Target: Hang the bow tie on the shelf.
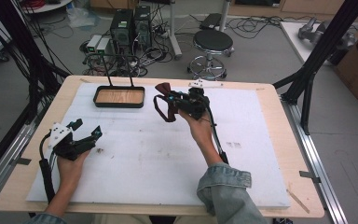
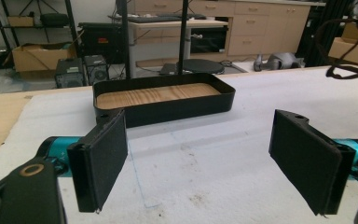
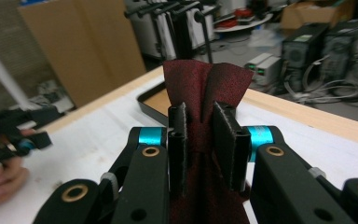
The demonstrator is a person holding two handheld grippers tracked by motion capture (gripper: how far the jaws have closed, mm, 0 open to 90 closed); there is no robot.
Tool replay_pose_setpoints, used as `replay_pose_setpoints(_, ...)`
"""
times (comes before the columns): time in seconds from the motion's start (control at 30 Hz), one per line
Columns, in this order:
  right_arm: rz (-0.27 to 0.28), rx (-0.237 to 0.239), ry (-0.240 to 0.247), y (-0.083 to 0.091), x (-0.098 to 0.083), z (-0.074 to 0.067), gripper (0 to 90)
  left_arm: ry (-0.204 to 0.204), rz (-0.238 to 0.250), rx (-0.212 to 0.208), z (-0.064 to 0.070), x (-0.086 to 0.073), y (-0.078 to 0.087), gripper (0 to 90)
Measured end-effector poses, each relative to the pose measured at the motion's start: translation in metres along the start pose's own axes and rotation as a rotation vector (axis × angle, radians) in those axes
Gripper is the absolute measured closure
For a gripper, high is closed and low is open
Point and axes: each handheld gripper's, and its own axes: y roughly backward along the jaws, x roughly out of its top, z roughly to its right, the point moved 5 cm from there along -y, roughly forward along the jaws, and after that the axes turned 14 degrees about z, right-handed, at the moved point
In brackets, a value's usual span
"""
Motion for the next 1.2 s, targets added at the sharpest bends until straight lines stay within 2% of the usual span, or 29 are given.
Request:
replay_pose_setpoints(0.1, 0.025, 0.028, 0.001, -0.012, 0.007, -0.001, 75.7, 0.005, 0.000, 0.000, 0.000, 0.000, 0.000, 19.6)
replay_pose_setpoints(0.2, 0.036, 0.064, -0.021, -0.024, 0.013, -0.003, 75.7, 0.005, 0.000, -0.003, 0.000, 0.000, 0.000, 19.6)
replay_pose_setpoints(0.27, 0.045, 0.099, -0.019, -0.033, 0.017, -0.007, 75.7, 0.004, -0.001, -0.005, 0.000, 0.000, 0.000, 19.6)
replay_pose_setpoints(0.43, 0.045, 0.140, -0.006, -0.051, 0.022, -0.012, 75.8, -0.003, -0.001, -0.012, 0.001, 0.000, 0.000, 19.6)
replay_pose_setpoints(0.9, 0.058, 0.142, -0.004, -0.091, 0.030, -0.013, 76.1, -0.008, -0.001, -0.015, 0.002, 0.000, 0.000, 19.5)
replay_pose_setpoints(0.97, 0.045, 0.129, 0.005, -0.096, 0.031, -0.011, 76.2, -0.006, -0.002, -0.015, 0.002, 0.000, 0.000, 19.5)
replay_pose_setpoints(1.0, 0.051, 0.118, 0.027, -0.098, 0.032, -0.011, 76.3, -0.006, -0.002, -0.015, 0.002, 0.000, 0.000, 19.6)
replay_pose_setpoints(1.2, 0.049, 0.124, 0.030, -0.109, 0.033, -0.013, 76.3, -0.007, -0.002, -0.015, 0.002, 0.000, 0.000, 19.5)
